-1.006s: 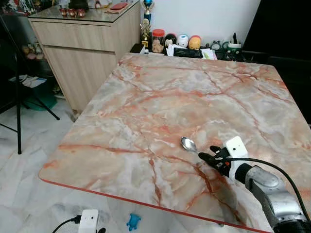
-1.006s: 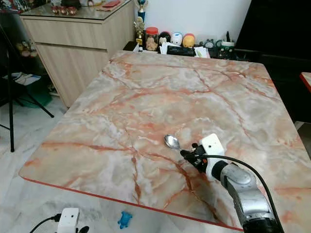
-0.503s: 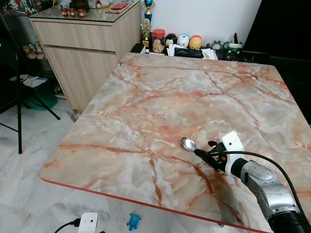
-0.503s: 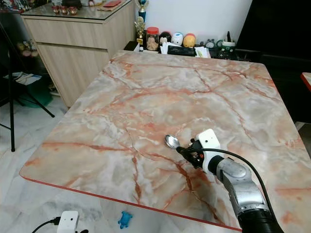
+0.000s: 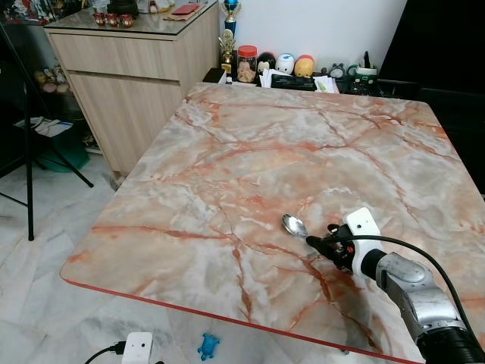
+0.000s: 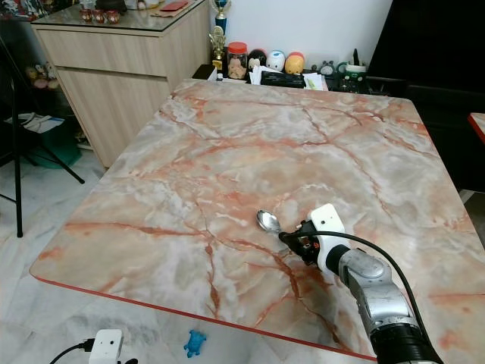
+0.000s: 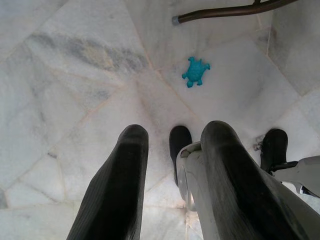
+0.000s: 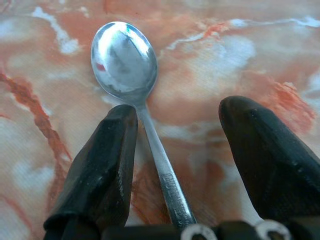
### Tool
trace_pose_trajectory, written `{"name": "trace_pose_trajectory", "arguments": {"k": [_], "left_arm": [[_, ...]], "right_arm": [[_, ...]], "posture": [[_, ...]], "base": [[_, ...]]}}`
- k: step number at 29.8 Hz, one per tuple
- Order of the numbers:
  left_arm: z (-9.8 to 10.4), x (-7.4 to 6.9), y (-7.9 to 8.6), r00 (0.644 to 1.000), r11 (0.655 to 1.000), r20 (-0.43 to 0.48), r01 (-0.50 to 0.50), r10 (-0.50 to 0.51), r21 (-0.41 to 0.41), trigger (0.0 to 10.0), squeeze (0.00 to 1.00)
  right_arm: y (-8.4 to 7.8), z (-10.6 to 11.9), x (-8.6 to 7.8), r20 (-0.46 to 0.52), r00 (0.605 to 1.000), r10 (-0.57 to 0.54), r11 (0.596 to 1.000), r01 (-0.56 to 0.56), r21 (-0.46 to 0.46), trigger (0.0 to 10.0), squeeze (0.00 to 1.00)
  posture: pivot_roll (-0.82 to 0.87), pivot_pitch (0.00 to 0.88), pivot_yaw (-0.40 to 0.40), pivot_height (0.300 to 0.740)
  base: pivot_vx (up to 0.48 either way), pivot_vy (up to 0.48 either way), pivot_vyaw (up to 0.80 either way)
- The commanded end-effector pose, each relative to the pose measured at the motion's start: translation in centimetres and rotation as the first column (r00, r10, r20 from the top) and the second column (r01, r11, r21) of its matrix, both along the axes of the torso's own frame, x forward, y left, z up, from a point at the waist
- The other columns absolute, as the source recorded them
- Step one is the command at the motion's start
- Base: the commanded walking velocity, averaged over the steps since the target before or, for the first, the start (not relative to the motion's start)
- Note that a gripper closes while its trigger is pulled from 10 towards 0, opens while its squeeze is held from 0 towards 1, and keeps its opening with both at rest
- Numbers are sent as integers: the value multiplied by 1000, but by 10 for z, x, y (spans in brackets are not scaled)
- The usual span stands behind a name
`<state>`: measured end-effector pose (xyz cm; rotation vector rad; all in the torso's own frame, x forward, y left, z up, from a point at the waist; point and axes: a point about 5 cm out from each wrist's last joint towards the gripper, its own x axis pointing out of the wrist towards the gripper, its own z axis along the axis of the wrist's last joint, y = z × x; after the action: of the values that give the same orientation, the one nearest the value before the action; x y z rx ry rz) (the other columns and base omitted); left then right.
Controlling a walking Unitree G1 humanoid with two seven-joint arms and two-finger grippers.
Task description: Setting the table
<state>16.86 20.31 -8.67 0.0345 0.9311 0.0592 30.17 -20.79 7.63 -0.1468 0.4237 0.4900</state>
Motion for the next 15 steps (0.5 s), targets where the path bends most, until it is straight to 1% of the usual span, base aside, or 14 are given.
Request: {"name": "trace_pose_trajectory", "arguments": {"k": [1,7,15], "left_arm": [[-2,-3,0,1000,1000,-29,4,-4,6,10000,0],[-2,-3,-1,1000,1000,-30,5,-4,6,10000,0],[-2,-3,-1,1000,1000,-30,3,-3,4,10000,0]], "right_arm": [[0,2,2,7,1000,-1,1000,1,8,10000,0],[0,1,2,3,1000,0,1000,0,9,10000,0],[-1,-3,2,-7,1000,-1,1000,1,-13,10000,0]], "posture": [[46,11,-3,736],[45,12,-3,736],[44,13,-6,736]], "base": [[0,0,0],[0,0,0],[0,0,0]]}}
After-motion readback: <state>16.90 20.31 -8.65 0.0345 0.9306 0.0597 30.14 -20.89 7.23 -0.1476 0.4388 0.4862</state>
